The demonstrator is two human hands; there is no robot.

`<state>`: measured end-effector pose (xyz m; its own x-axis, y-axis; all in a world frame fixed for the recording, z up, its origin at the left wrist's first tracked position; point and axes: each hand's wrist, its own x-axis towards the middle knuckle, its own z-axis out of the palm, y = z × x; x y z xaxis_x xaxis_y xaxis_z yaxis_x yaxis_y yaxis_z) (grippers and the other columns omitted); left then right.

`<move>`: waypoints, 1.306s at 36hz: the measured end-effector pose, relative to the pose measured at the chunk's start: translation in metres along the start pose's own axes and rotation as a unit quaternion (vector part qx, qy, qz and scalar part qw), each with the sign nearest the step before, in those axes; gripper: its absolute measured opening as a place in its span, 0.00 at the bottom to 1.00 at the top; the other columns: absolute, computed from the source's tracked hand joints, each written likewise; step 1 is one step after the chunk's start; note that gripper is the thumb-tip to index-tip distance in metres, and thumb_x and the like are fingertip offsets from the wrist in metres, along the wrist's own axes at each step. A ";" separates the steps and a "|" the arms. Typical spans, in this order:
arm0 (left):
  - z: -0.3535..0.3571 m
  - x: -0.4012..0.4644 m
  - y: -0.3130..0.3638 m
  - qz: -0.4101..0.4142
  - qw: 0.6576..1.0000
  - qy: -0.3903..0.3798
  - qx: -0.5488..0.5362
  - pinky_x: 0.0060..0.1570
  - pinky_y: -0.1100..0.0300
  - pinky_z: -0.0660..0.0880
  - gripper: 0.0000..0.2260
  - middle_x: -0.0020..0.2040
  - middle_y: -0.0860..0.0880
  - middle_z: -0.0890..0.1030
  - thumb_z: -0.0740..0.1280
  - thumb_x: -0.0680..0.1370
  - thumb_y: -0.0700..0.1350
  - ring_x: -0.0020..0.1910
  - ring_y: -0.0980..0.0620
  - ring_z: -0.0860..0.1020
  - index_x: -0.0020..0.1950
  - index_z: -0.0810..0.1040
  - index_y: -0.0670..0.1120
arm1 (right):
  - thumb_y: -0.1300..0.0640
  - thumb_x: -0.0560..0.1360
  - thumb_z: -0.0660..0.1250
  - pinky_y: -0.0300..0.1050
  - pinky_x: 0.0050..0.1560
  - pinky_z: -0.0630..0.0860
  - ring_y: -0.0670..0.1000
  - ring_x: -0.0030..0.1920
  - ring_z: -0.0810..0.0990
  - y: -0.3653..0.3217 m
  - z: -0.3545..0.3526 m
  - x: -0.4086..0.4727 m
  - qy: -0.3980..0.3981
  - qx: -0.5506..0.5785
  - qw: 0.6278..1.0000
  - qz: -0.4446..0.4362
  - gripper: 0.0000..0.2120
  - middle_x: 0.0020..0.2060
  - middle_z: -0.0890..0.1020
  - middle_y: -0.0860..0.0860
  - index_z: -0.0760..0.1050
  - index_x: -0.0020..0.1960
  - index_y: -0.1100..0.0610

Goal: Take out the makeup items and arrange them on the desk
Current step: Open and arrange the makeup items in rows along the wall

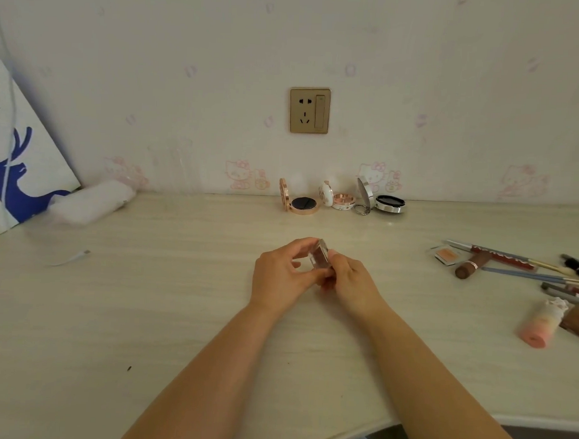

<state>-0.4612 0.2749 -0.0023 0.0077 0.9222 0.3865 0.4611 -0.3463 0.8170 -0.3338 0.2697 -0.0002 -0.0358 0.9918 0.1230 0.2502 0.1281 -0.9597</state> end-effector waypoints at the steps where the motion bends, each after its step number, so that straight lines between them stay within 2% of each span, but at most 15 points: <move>1: 0.000 0.000 0.000 -0.003 1.000 -0.001 0.000 0.51 0.69 0.75 0.24 0.54 0.59 0.81 0.78 0.65 0.47 0.50 0.68 0.76 0.60 0.79 0.53 | 0.56 0.82 0.49 0.38 0.37 0.69 0.49 0.33 0.73 0.000 0.000 0.000 -0.001 0.000 1.000 0.007 0.21 0.30 0.75 0.53 0.71 0.33 0.58; 4: 0.000 0.000 -0.001 -0.010 1.000 -0.003 -0.006 0.50 0.69 0.76 0.23 0.52 0.62 0.81 0.78 0.65 0.48 0.51 0.67 0.77 0.59 0.79 0.54 | 0.56 0.81 0.49 0.46 0.42 0.69 0.51 0.35 0.74 0.003 0.002 0.002 -0.004 -0.002 1.000 0.017 0.21 0.30 0.76 0.53 0.72 0.34 0.60; 8: 0.001 0.001 -0.005 -0.018 0.999 -0.007 -0.038 0.49 0.68 0.77 0.23 0.53 0.59 0.82 0.78 0.65 0.47 0.53 0.65 0.78 0.59 0.79 0.53 | 0.59 0.80 0.48 0.49 0.42 0.71 0.52 0.34 0.75 0.005 -0.001 0.006 0.003 0.047 0.998 0.041 0.21 0.30 0.78 0.56 0.75 0.37 0.62; 13: -0.002 0.004 -0.006 -0.053 0.985 -0.017 -0.161 0.52 0.67 0.76 0.19 0.53 0.56 0.82 0.76 0.67 0.41 0.52 0.64 0.80 0.56 0.79 0.51 | 0.58 0.81 0.48 0.42 0.33 0.72 0.50 0.29 0.75 0.000 -0.001 0.008 -0.014 0.280 0.953 0.117 0.20 0.30 0.77 0.56 0.75 0.41 0.62; 17: -0.006 0.006 -0.013 -0.088 0.964 -0.038 -0.249 0.51 0.59 0.79 0.18 0.56 0.53 0.81 0.73 0.70 0.36 0.53 0.56 0.81 0.58 0.77 0.47 | 0.59 0.82 0.50 0.38 0.29 0.74 0.47 0.25 0.76 0.002 -0.002 0.010 -0.007 0.320 0.938 0.133 0.15 0.33 0.80 0.56 0.75 0.49 0.62; 21: -0.009 0.007 -0.015 -0.108 0.956 -0.055 -0.269 0.50 0.55 0.80 0.16 0.57 0.52 0.79 0.71 0.72 0.34 0.53 0.54 0.81 0.57 0.77 0.47 | 0.60 0.81 0.53 0.39 0.33 0.74 0.49 0.32 0.76 0.009 -0.007 0.016 0.009 0.249 0.964 0.096 0.12 0.41 0.79 0.54 0.73 0.59 0.55; 24: -0.014 0.011 -0.017 -0.121 0.953 -0.070 -0.268 0.49 0.54 0.80 0.14 0.57 0.49 0.79 0.71 0.72 0.34 0.49 0.57 0.82 0.54 0.77 0.48 | 0.58 0.79 0.60 0.41 0.42 0.75 0.50 0.39 0.78 0.014 -0.020 0.022 -0.059 0.180 0.978 0.083 0.13 0.46 0.79 0.53 0.70 0.64 0.52; 26: -0.019 0.015 -0.020 -0.125 0.956 -0.081 -0.251 0.50 0.56 0.80 0.14 0.57 0.48 0.79 0.71 0.72 0.35 0.47 0.57 0.82 0.53 0.77 0.49 | 0.60 0.77 0.65 0.38 0.46 0.76 0.49 0.42 0.78 0.013 -0.030 0.027 -0.117 0.073 0.988 0.063 0.18 0.46 0.79 0.50 0.69 0.65 0.52; 30: -0.024 0.021 -0.029 -0.128 0.963 -0.104 -0.215 0.52 0.62 0.78 0.15 0.56 0.49 0.80 0.72 0.72 0.36 0.49 0.58 0.82 0.56 0.77 0.48 | 0.63 0.73 0.69 0.25 0.37 0.71 0.44 0.39 0.76 0.014 -0.035 0.040 -0.135 -0.079 0.987 0.027 0.21 0.44 0.77 0.48 0.71 0.65 0.54; 33: -0.026 0.030 -0.035 -0.130 0.964 -0.112 -0.204 0.55 0.60 0.78 0.16 0.56 0.50 0.80 0.73 0.71 0.36 0.49 0.58 0.82 0.56 0.76 0.48 | 0.61 0.74 0.69 0.23 0.35 0.68 0.41 0.38 0.73 0.017 -0.030 0.053 -0.120 -0.145 0.982 -0.013 0.20 0.41 0.76 0.45 0.72 0.65 0.54; 38: -0.029 0.052 -0.046 -0.133 0.969 -0.150 -0.144 0.54 0.56 0.76 0.17 0.54 0.51 0.80 0.74 0.67 0.39 0.51 0.55 0.81 0.51 0.74 0.51 | 0.55 0.74 0.69 0.29 0.41 0.67 0.42 0.40 0.71 0.027 -0.023 0.071 -0.093 -0.262 0.959 -0.062 0.20 0.42 0.75 0.47 0.72 0.65 0.50; 41: -0.032 0.067 -0.052 -0.115 0.977 -0.165 -0.075 0.49 0.65 0.76 0.16 0.52 0.53 0.80 0.74 0.69 0.37 0.48 0.60 0.80 0.53 0.74 0.50 | 0.49 0.73 0.68 0.41 0.51 0.68 0.50 0.50 0.71 0.033 -0.018 0.080 -0.074 -0.336 0.936 -0.078 0.21 0.44 0.75 0.47 0.71 0.66 0.46; 43: -0.035 0.076 -0.055 -0.106 0.981 -0.159 -0.033 0.46 0.72 0.72 0.16 0.51 0.54 0.81 0.75 0.69 0.40 0.49 0.60 0.79 0.54 0.75 0.51 | 0.45 0.74 0.66 0.44 0.55 0.68 0.51 0.53 0.68 0.035 -0.016 0.086 -0.061 -0.377 0.921 -0.077 0.21 0.44 0.73 0.47 0.70 0.66 0.44; 45: -0.035 0.082 -0.059 -0.109 0.982 -0.153 -0.006 0.45 0.73 0.70 0.16 0.52 0.55 0.81 0.75 0.69 0.43 0.51 0.61 0.78 0.53 0.76 0.54 | 0.43 0.73 0.65 0.46 0.57 0.68 0.52 0.54 0.68 0.035 -0.014 0.092 -0.055 -0.394 0.915 -0.068 0.22 0.43 0.71 0.47 0.70 0.66 0.43; 47: -0.033 0.087 -0.063 -0.116 0.982 -0.147 -0.002 0.47 0.69 0.70 0.16 0.52 0.55 0.81 0.76 0.67 0.46 0.52 0.60 0.78 0.51 0.76 0.56 | 0.41 0.73 0.65 0.46 0.59 0.68 0.53 0.56 0.68 0.035 -0.013 0.097 -0.057 -0.406 0.911 -0.055 0.21 0.44 0.70 0.47 0.71 0.66 0.41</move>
<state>-0.5189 0.3715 -0.0065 0.1593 0.9859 0.0505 0.4777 -0.1217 0.8701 -0.3164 0.3706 -0.0189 -0.1934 0.9716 0.1360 0.8696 0.2339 -0.4347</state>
